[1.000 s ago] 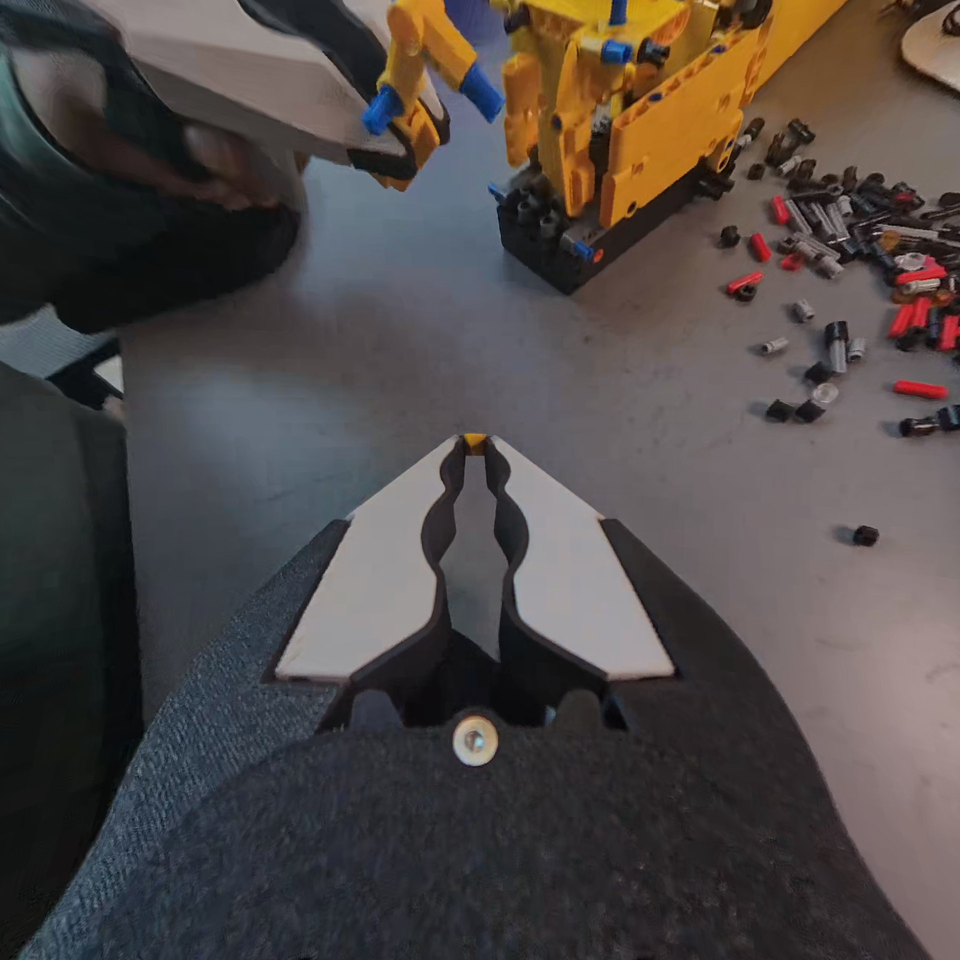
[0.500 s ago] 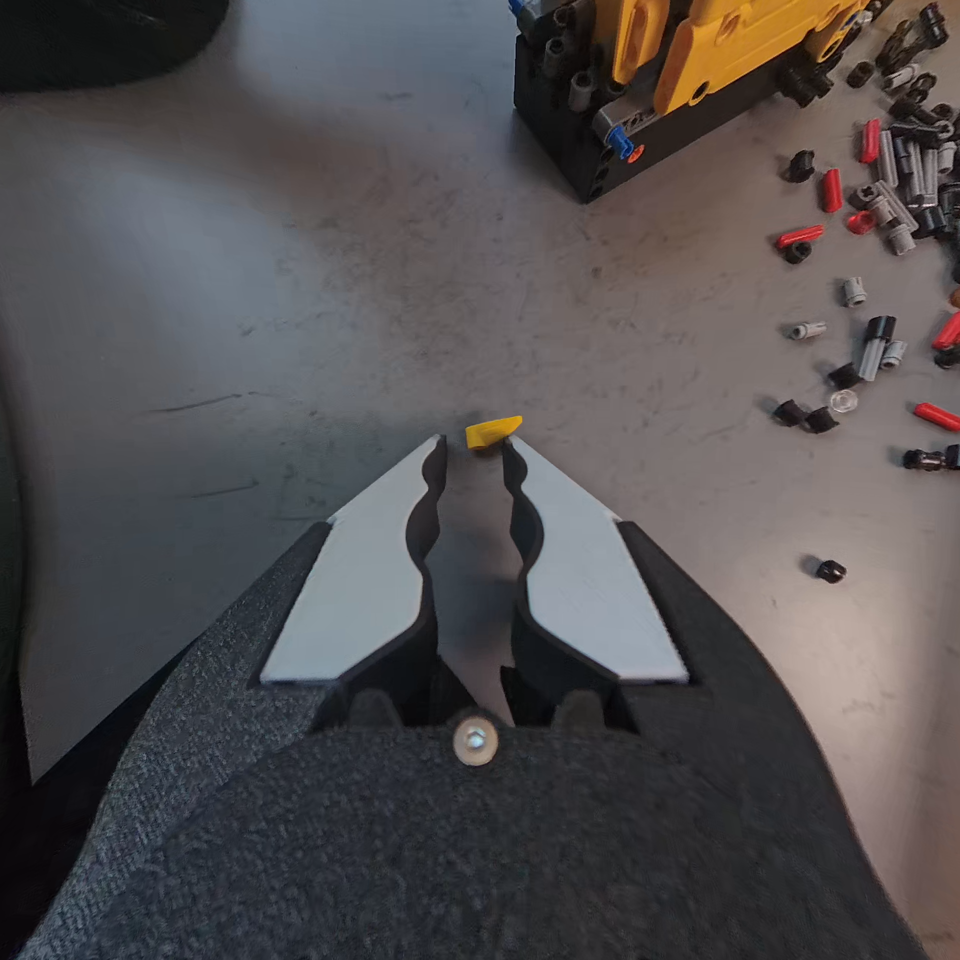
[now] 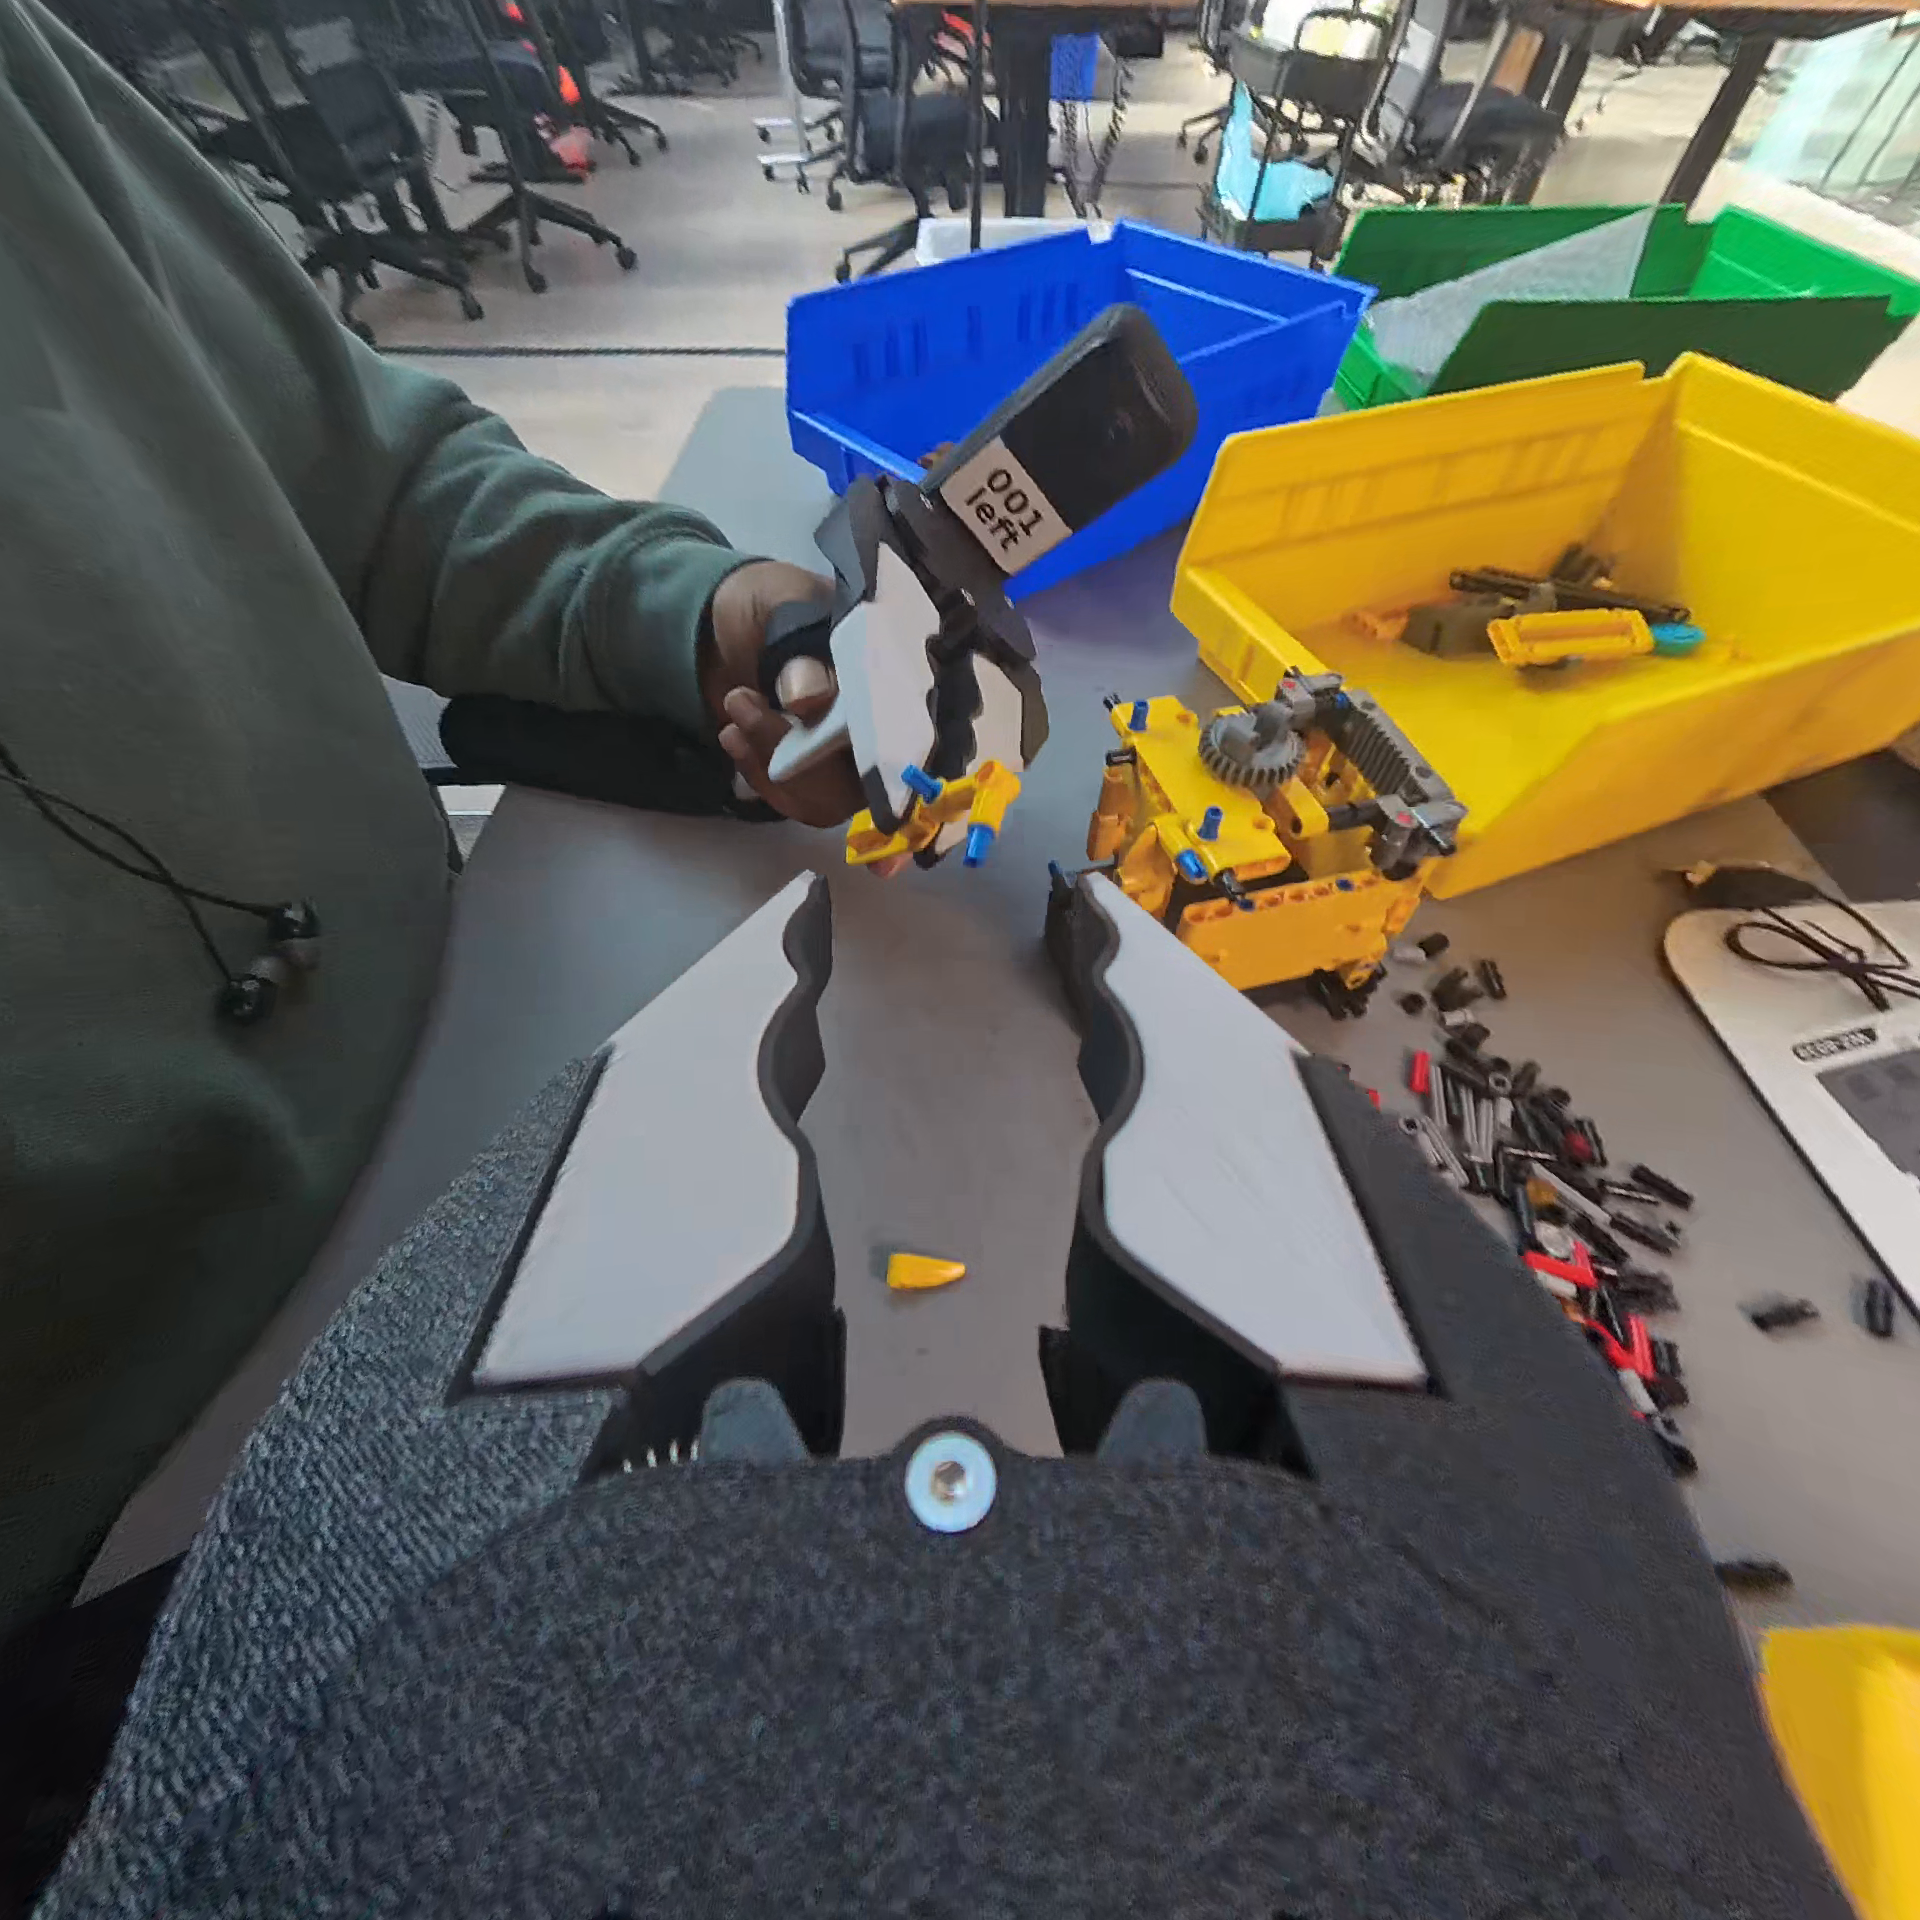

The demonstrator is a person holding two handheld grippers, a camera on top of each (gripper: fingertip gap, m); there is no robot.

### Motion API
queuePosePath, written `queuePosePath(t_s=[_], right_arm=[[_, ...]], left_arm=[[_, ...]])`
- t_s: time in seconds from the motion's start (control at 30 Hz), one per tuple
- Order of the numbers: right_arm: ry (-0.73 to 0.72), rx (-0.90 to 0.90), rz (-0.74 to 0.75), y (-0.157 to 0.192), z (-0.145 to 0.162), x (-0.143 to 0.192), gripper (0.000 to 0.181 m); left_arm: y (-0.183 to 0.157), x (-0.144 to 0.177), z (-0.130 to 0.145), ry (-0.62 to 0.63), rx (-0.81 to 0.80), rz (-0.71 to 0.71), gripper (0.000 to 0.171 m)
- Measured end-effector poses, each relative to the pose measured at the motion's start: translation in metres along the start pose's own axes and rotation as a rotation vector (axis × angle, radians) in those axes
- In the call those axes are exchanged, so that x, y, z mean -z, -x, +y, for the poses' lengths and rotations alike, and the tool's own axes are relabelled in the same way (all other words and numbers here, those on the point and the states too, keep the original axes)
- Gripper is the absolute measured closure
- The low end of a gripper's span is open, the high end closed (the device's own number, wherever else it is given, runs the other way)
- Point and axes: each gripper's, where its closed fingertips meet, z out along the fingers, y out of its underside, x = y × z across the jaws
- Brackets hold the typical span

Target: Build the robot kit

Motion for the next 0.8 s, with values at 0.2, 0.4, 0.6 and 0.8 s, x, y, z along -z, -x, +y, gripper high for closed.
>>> queuePosePath(t_s=[0.2,0.4,0.6,0.8], right_arm=[[-0.053,-0.085,-0.134,0.013,0.009,-0.016,0.143],[-0.094,-0.106,-0.163,0.018,0.011,-0.021,0.171],[-0.097,-0.124,-0.139,0.013,0.013,-0.023,0.175],[-0.126,-0.152,-0.110,0.004,0.011,-0.021,0.176]], left_arm=[[-0.001,-0.004,0.013,0.077,-0.041,-0.002,0.165],[-0.004,-0.010,0.025,0.125,-0.035,0.024,0.165],[-0.001,-0.010,0.024,0.120,-0.040,0.004,0.165],[0.001,-0.006,0.018,0.086,-0.036,-0.013,0.165]])
